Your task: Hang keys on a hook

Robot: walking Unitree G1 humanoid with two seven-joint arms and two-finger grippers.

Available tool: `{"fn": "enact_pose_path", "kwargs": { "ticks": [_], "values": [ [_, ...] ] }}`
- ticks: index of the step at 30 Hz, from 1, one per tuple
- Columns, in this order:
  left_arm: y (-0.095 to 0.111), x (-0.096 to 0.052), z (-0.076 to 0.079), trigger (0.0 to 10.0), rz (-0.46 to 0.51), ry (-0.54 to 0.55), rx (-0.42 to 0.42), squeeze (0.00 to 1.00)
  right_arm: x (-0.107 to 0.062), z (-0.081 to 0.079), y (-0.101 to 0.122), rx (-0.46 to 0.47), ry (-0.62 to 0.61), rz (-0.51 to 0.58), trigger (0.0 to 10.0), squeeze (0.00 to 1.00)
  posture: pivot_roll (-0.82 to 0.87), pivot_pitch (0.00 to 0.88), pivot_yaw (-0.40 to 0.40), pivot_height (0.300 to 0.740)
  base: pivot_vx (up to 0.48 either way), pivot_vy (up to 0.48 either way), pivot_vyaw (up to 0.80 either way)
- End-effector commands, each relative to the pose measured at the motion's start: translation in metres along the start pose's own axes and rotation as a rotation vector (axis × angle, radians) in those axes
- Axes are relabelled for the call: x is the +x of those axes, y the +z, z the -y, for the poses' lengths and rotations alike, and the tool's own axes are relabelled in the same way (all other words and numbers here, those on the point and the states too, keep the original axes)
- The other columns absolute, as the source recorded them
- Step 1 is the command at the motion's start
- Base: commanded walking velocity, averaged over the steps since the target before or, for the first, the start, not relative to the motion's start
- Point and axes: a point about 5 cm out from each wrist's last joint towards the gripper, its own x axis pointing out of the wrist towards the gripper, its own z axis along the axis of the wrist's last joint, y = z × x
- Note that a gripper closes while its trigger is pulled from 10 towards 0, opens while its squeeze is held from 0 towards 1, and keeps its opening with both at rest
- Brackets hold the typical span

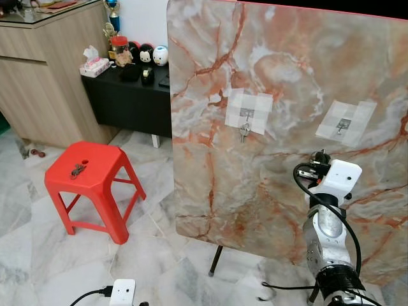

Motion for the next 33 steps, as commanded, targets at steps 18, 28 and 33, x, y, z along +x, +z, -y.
{"fn": "enact_pose_path", "kwargs": {
  "ticks": [18, 28, 33],
  "values": [
    [-0.002, 0.000, 0.000, 10.0, -0.013, 0.002, -0.001, 0.00, 0.024, 0.027, 0.028, 0.003, -0.169, 0.067, 10.0, 0.00, 0.01, 0.000, -0.067, 0.740, 0.000, 0.000, 0.00],
    [-0.002, 0.000, -0.001, 10.0, -0.012, 0.003, 0.005, 0.00, 0.024, 0.028, 0.028, -0.016, -0.152, 0.072, 10.0, 0.00, 0.01, 0.000, -0.064, 0.740, 0.000, 0.000, 0.00],
    [-0.001, 0.000, -0.002, 10.0, -0.012, 0.002, 0.012, 0.00, 0.024, 0.029, 0.029, -0.016, -0.154, 0.075, 10.0, 0.00, 0.01, 0.000, -0.061, 0.740, 0.000, 0.000, 0.00]
  ]
}}
